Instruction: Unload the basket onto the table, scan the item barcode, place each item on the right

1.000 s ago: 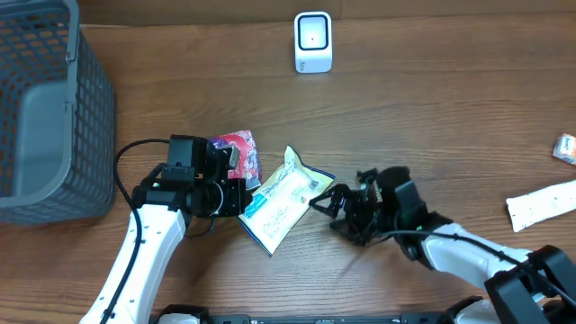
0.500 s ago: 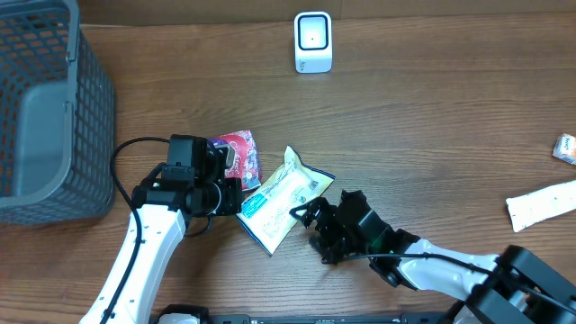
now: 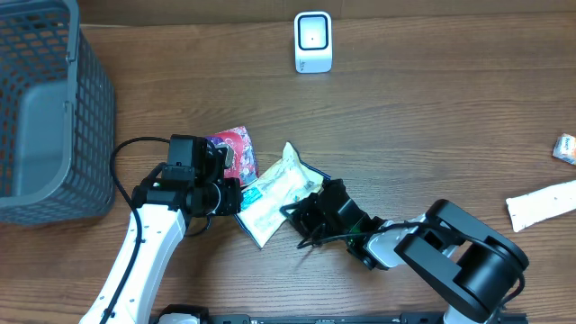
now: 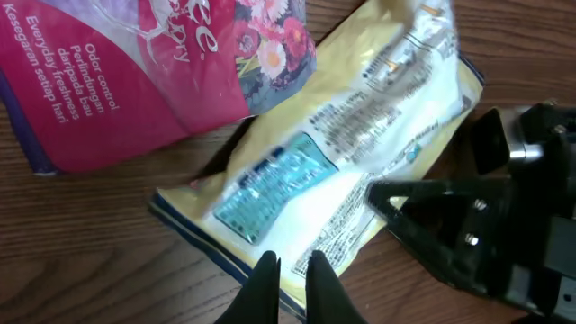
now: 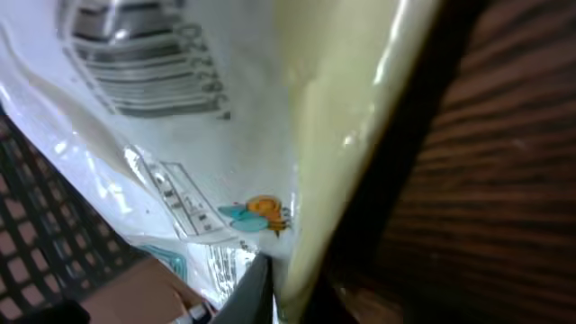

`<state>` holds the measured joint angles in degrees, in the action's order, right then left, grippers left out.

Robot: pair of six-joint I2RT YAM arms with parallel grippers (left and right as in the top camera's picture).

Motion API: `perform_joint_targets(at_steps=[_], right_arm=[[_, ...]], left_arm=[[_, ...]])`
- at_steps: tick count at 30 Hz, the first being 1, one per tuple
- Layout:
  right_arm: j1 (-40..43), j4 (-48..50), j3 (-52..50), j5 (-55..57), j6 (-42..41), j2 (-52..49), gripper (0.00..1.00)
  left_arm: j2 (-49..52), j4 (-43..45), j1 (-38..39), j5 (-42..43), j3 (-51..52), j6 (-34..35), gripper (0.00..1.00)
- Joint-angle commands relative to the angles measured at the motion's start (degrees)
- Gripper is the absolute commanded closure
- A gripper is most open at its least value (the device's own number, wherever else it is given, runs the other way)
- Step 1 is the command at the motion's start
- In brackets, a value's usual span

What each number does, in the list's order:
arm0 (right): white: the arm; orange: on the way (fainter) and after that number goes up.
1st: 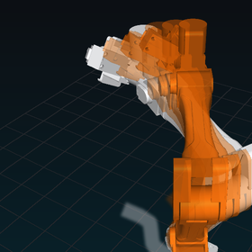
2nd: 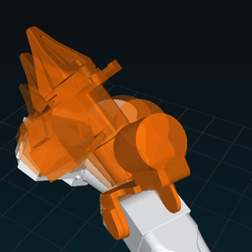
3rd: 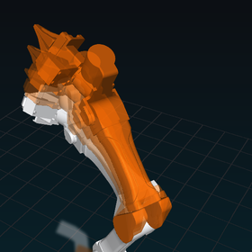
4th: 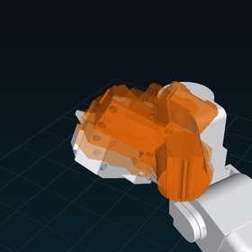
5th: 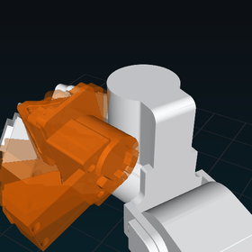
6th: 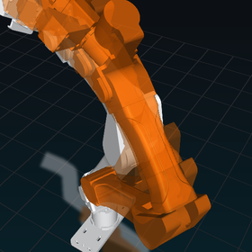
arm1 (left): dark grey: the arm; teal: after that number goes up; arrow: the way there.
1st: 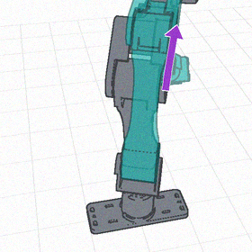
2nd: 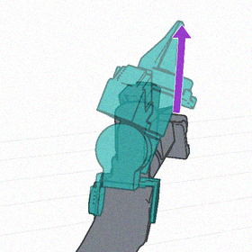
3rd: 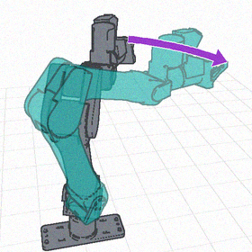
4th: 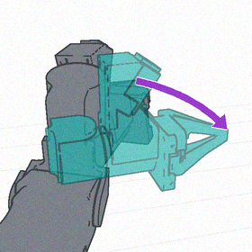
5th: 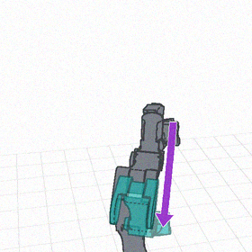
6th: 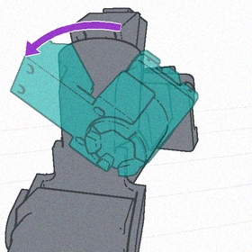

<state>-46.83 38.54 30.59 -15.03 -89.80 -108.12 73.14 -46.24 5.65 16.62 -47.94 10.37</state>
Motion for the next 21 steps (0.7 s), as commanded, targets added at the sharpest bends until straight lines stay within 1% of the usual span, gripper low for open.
perform_joint_targets(at_steps=[1, 3, 4, 5, 8, 11, 14, 15, 18, 21], right_arm=[[1.95, -2.27, -1.27, -2.43, 5.16, -2.69, 0.96], [4.00, -1.70, -1.27, -5.03, 9.94, -2.54, 0.96], [6.38, -1.70, -1.27, -8.72, 15.08, -2.05, 0.96], [7.61, -1.62, -1.27, -10.80, 17.99, -1.60, 0.96], [11.85, -0.02, -1.25, -19.50, 30.38, 0.85, 0.96], [17.51, 0.63, -1.18, -35.21, 41.27, 3.63, 0.96], [25.31, -1.42, -1.18, -52.17, 52.33, 4.68, 0.96], [27.41, -2.38, -1.20, -54.97, 54.73, 4.66, 0.96], [33.86, -6.36, -1.20, -58.40, 63.17, 4.66, 0.96], [39.21, -7.91, -1.20, -57.40, 67.41, 4.66, 0.96]], left_arm=[[0.31, 0.04, 0.00, -0.76, 0.33, -0.07, 0.91], [0.31, 0.02, 0.00, -0.74, 0.33, -0.09, 0.90], [0.31, 0.00, 0.00, -0.74, 0.33, -0.09, 0.89], [0.31, 0.00, 0.00, -0.74, 0.33, -0.09, 0.89], [0.31, 0.04, 0.00, -0.74, 0.33, -0.07, 0.88], [0.31, 0.11, 0.00, -0.72, 0.33, -0.02, 0.86], [0.31, 0.24, 0.00, -0.72, 0.33, 0.04, 0.85], [0.31, 0.24, 0.00, -0.72, 0.33, 0.17, 0.85], [0.31, 0.20, 0.00, -0.68, 0.33, 0.70, 0.85], [0.31, 0.26, 0.02, -0.52, 0.33, 2.56, 0.85]])
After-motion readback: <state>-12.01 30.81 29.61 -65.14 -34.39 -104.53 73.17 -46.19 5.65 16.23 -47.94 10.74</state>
